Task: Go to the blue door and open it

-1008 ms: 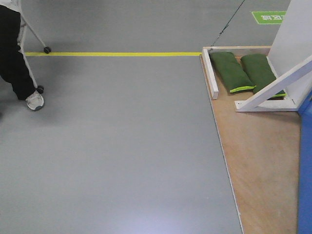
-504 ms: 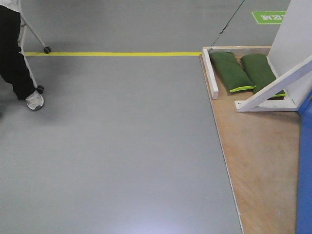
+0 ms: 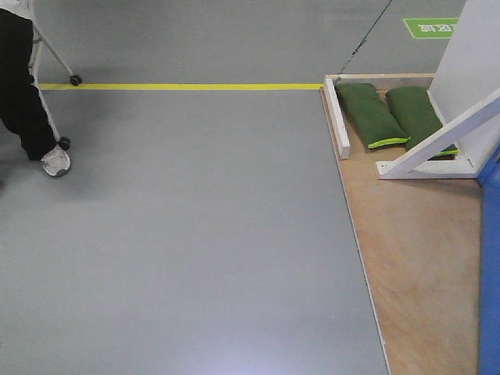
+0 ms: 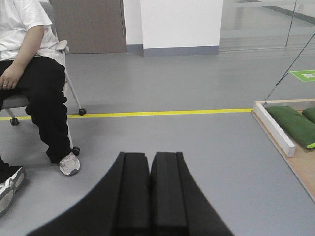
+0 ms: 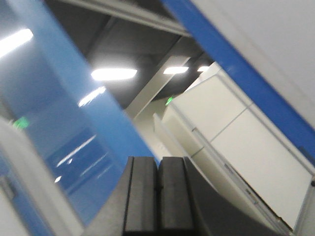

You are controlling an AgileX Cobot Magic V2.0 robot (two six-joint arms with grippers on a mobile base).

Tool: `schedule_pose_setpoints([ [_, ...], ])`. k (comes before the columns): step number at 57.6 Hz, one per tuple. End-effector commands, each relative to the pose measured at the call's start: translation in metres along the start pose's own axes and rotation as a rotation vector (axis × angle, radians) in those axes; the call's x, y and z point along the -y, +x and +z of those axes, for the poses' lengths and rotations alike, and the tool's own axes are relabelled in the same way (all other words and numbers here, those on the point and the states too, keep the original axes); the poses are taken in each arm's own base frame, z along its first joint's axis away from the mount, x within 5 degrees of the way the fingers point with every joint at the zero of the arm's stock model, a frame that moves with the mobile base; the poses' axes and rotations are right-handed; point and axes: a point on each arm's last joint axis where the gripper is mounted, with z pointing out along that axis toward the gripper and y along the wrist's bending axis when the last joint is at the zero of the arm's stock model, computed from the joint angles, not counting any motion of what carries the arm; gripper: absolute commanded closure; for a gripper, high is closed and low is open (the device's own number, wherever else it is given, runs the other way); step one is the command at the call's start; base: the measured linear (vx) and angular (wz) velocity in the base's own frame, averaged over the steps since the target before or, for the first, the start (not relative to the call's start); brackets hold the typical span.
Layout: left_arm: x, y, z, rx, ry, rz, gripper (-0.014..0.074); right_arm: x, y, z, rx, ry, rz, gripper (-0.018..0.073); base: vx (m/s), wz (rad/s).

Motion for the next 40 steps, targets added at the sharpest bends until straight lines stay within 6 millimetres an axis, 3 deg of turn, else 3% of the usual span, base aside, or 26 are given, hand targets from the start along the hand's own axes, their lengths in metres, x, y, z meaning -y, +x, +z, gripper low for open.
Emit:
schedule_pose_setpoints([
  [1, 0.0, -0.017, -0.004, 0.123, 0.004, -0.01, 0.0524, 0.0, -0.02, 0.021, 0.149, 0.047, 0.051, 0.0548, 0.0, 0.0],
  [15, 0.0, -0.017, -0.004, 0.123, 0.004, -0.01, 0.0524, 0.015, 0.001, 0.1, 0.129, 0.177, 0.196, 0.0548, 0.0, 0.0],
  [24, 0.0, -0.017, -0.004, 0.123, 0.004, -0.01, 0.0524, 0.02, 0.017, 0.139, 0.073, 0.199, 0.223, 0.0548, 0.0, 0.0],
  [31, 0.0, -0.017, -0.004, 0.123, 0.004, -0.01, 0.0524, 0.016, 0.03, 0.153, -0.061, 0.198, 0.241, 0.0548, 0.0, 0.0],
  [40, 0.0, -0.017, -0.004, 0.123, 0.004, -0.01, 0.0524, 0.01, 0.042, 0.149, -0.249, 0.201, 0.276, 0.0548, 0.0, 0.0],
])
